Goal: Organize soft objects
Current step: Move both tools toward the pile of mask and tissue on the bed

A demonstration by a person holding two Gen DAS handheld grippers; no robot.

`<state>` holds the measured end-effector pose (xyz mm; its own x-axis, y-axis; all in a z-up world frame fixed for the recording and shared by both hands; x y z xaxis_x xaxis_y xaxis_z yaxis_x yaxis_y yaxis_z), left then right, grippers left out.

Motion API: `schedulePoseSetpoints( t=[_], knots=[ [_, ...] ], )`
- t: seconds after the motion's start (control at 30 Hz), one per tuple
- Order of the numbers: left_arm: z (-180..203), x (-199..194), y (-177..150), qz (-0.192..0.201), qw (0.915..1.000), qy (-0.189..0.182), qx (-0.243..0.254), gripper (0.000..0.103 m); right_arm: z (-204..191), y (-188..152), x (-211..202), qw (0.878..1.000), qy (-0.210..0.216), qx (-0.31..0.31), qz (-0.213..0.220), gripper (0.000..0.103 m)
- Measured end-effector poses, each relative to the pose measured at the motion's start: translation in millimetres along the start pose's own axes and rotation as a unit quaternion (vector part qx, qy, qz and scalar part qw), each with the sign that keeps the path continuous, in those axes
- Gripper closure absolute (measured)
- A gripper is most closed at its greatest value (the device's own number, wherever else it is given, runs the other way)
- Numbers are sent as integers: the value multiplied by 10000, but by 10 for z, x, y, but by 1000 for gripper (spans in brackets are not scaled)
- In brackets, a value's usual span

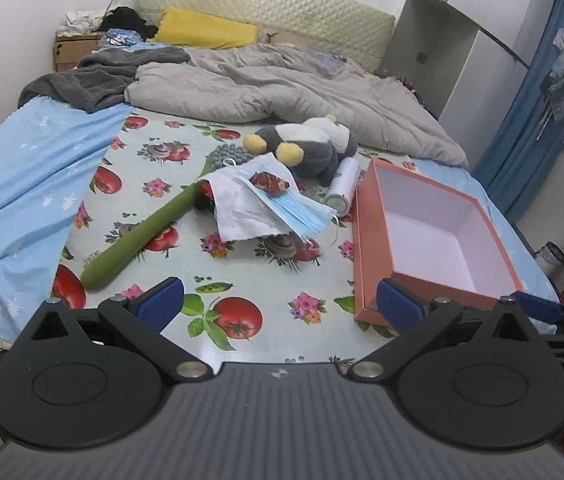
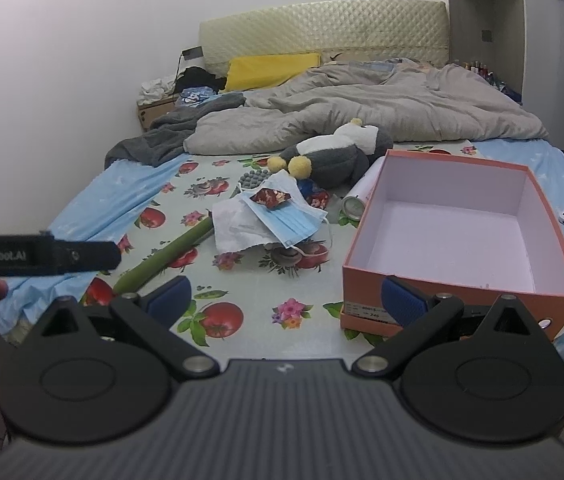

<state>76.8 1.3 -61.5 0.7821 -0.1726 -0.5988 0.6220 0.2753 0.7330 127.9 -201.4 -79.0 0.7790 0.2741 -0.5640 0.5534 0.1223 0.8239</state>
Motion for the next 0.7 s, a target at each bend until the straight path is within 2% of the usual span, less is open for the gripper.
schedulePoseSetpoints(
  t=[0.7],
  knots=[
    [28, 76, -13, -127, 9999, -9, 27, 0, 12, -23, 25, 10000, -6, 30, -37, 0]
  ],
)
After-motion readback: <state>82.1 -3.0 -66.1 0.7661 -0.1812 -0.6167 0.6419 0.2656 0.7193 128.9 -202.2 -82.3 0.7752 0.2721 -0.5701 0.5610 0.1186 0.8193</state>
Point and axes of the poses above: each gripper's, at about its wrist camera, not at the fingertips, and x roughly the way its jaws point, z to its right, y to its top, the point moved 8 cm from there along x, roughly the way its jaws point, and after that the axes turned 8 degrees about -y, right-handed, at the moved point
